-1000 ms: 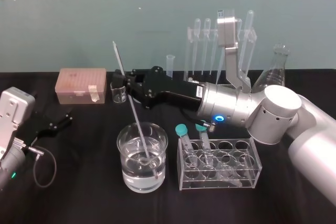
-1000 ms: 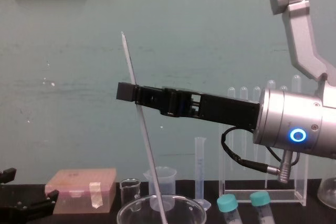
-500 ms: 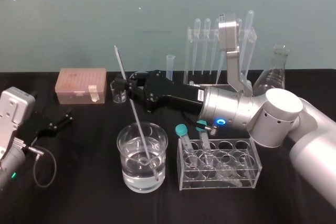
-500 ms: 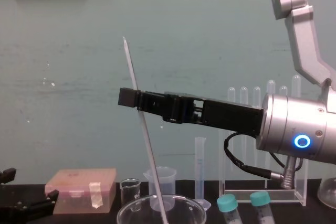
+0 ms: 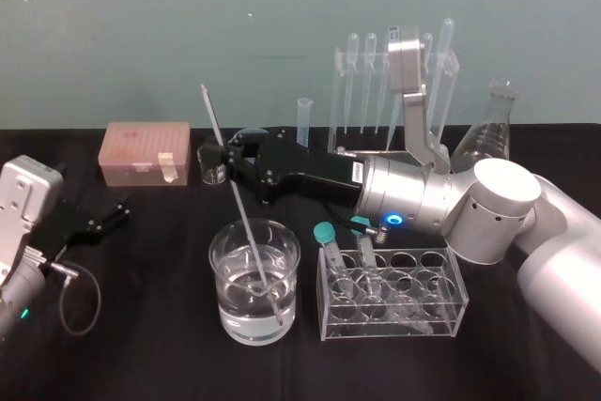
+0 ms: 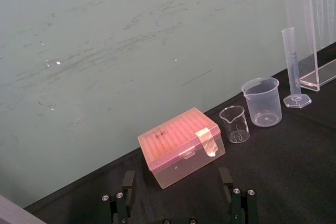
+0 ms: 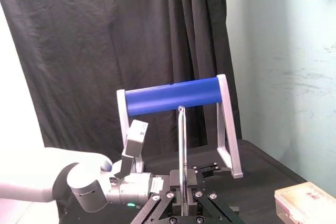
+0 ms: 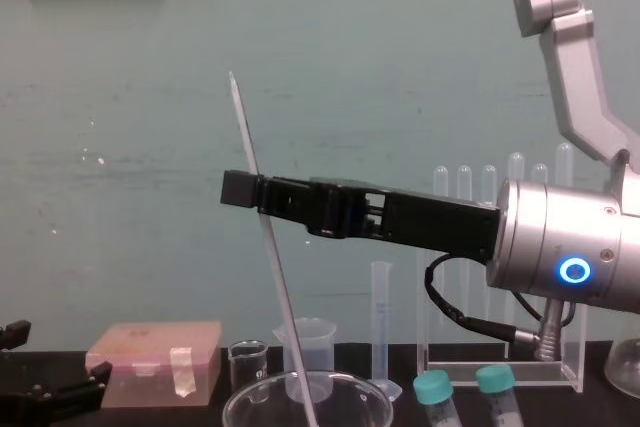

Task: Hold the thermometer with one hand and immerse one end into the beaker, then reinsert it into the test tube rack.

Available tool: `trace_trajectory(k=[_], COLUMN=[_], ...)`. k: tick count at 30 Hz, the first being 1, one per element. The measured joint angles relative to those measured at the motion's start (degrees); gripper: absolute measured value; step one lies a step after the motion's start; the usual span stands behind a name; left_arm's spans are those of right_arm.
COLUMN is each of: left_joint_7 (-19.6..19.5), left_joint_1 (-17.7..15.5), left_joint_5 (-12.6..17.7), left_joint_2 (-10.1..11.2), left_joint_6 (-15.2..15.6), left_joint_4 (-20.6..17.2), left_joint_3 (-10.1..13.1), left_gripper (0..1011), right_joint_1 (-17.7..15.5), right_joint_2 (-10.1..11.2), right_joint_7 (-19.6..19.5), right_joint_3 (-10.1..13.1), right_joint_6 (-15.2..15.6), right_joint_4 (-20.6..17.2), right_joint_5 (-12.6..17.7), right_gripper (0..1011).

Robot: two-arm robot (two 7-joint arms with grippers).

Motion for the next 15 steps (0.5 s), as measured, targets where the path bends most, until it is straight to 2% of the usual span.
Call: trace_trajectory(k=[15], left_joint_7=[0.0], left_joint_1=[0.0], left_joint_5=[0.0], left_joint_2=[0.0], left_joint_6=[0.0], left_joint_4=[0.0], left_joint_3=[0.0], left_gripper=[1008], right_joint_1=[0.07], right_joint_2=[0.22], right_joint_7=[0.29], right_joint_3=[-0.17], right_joint_6=[0.1], right_joint_4=[-0.29], right_joint_5=[-0.13], right_gripper=[58])
